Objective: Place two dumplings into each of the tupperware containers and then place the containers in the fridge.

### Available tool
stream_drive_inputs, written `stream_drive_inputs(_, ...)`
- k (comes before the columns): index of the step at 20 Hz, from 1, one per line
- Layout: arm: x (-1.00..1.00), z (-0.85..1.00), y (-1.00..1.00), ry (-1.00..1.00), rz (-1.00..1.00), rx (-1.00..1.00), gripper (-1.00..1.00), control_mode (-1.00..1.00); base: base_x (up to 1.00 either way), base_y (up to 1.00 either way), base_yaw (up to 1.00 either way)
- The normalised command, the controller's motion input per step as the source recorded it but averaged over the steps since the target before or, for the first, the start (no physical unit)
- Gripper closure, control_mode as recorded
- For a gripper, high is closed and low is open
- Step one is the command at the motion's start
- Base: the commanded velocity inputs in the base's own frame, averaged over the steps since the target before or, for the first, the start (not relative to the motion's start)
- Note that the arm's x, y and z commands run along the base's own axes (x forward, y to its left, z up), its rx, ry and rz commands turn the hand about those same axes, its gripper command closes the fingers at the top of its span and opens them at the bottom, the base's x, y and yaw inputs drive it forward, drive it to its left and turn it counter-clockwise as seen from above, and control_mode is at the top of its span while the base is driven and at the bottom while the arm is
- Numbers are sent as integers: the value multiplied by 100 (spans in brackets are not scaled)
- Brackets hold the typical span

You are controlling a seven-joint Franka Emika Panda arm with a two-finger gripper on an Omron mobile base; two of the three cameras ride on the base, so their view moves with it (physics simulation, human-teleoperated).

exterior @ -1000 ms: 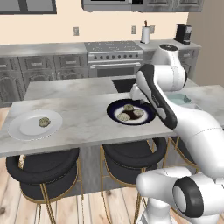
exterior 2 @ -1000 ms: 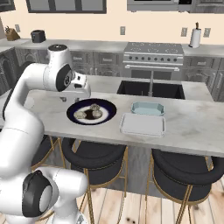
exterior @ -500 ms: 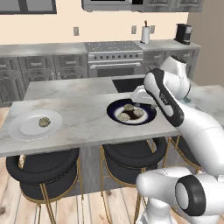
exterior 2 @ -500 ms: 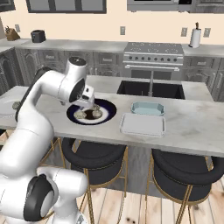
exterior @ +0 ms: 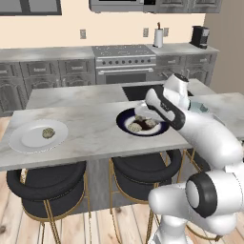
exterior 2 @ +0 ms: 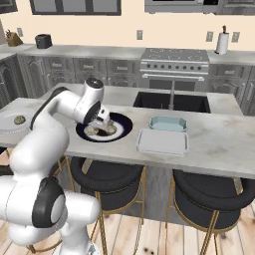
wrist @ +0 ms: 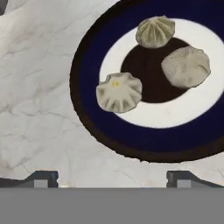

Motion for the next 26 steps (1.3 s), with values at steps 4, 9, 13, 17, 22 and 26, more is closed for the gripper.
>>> stream_drive_inputs(4,58,-41,0,5,-8,3,-100,-100,0,0,0)
stream_drive_inputs(9,64,-33,2,1,-6,3,-100,-100,0,0,0)
stream_drive_inputs(13,52,-36,3,1,-6,0,-100,-100,0,0,0)
stream_drive_inputs(17,39,-31,10,0,-6,0,-100,-100,0,0,0)
stream_drive_inputs(22,22,-34,29,0,-3,0,-100,-100,0,0,0)
stream_drive_inputs(26,17,-41,6,0,-4,0,-100,-100,0,0,0)
